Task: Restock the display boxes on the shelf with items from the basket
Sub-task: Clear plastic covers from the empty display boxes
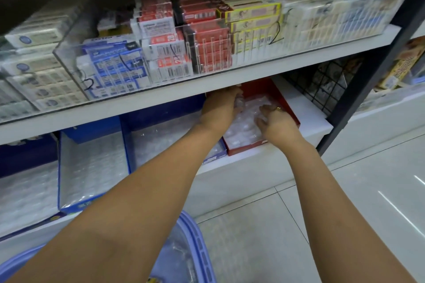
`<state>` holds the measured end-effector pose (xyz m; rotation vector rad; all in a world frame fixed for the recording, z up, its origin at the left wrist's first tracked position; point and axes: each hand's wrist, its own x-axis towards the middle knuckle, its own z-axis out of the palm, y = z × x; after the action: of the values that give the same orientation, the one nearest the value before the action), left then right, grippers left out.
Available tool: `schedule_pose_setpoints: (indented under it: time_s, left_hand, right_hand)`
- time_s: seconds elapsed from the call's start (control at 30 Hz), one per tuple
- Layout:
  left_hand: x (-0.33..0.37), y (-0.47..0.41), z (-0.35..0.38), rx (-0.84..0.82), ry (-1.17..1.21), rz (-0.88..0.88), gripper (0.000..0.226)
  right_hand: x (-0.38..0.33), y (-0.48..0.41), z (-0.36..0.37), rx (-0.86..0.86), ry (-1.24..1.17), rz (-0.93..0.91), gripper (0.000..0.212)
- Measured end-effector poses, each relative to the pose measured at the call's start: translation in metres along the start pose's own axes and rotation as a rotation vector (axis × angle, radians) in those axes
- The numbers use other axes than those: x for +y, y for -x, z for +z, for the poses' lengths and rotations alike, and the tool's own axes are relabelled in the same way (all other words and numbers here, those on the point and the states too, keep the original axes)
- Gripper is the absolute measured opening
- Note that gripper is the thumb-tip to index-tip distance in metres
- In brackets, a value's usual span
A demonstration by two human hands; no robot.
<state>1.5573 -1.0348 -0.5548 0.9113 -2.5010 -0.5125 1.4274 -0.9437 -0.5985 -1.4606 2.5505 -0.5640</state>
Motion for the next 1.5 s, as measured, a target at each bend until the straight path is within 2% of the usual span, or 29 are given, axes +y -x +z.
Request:
schedule_pose_setpoints:
  time_s: [0.17,0.33,0.47,0.63,0.8,0.9,1.1,1.17,1.23,1.27,1.33,1.43,1.5]
  left_hand:
    - [-0.005,-0.006,0.006,-0.020,-0.077,0.042,0.033]
    - [-0.001,-0.002,0.009,0.071,-0.234,0.098,0.034]
    - [-0.002,0.002,0.005,0.104,-0.221,0.102,0.030]
    - [0.002,-0.008,0.008,0.003,-0.194,0.082,0.031]
    - [-0.006,-0.010,0.014,0.029,-0.229,0.070,0.035]
    - [-0.012,-0.015,0.016,0.016,-0.189,0.049,0.027]
    - [-0.004,-0.002,0.000,-0.069,-0.323,0.170,0.042]
    - [0.000,0.020,-0.015,-0.006,-0.266,0.216,0.042]
    - [-0.004,0.059,-0.030,0.175,-0.108,0.190,0.026]
    - [-0.009,0.085,-0.037,0.245,-0.025,0.148,0.019]
    - [-0.025,0.143,-0.045,0.296,0.115,0.042,0.011]
    - [-0.056,0.228,-0.043,0.282,0.244,-0.175,0.015]
    - [-0.081,0.270,-0.031,0.196,0.264,-0.311,0.018]
  right_hand:
    - [-0.002,-0.002,0.002,0.018,0.031,-0.025,0.044]
    - [-0.002,-0.004,0.002,0.020,0.047,0.004,0.042]
    - [-0.003,-0.003,0.002,0.022,0.016,0.023,0.044]
    - [-0.006,-0.001,0.002,0.024,0.007,0.015,0.045]
    - [-0.007,-0.002,0.004,0.040,-0.015,0.025,0.046]
    - [-0.006,-0.005,0.005,0.053,-0.013,0.026,0.045]
    - [-0.024,0.003,-0.011,0.048,0.002,0.005,0.041]
    - [-0.045,0.013,-0.025,0.113,0.039,-0.075,0.032]
    - [-0.077,0.031,-0.039,0.119,0.026,-0.220,0.022]
    - [-0.094,0.043,-0.044,0.055,0.019,-0.283,0.019]
    - [-0.127,0.070,-0.050,-0.212,0.056,-0.357,0.019]
    - [-0.170,0.110,-0.027,-0.658,0.119,-0.412,0.025]
    - [-0.189,0.135,0.011,-0.797,0.241,-0.511,0.025]
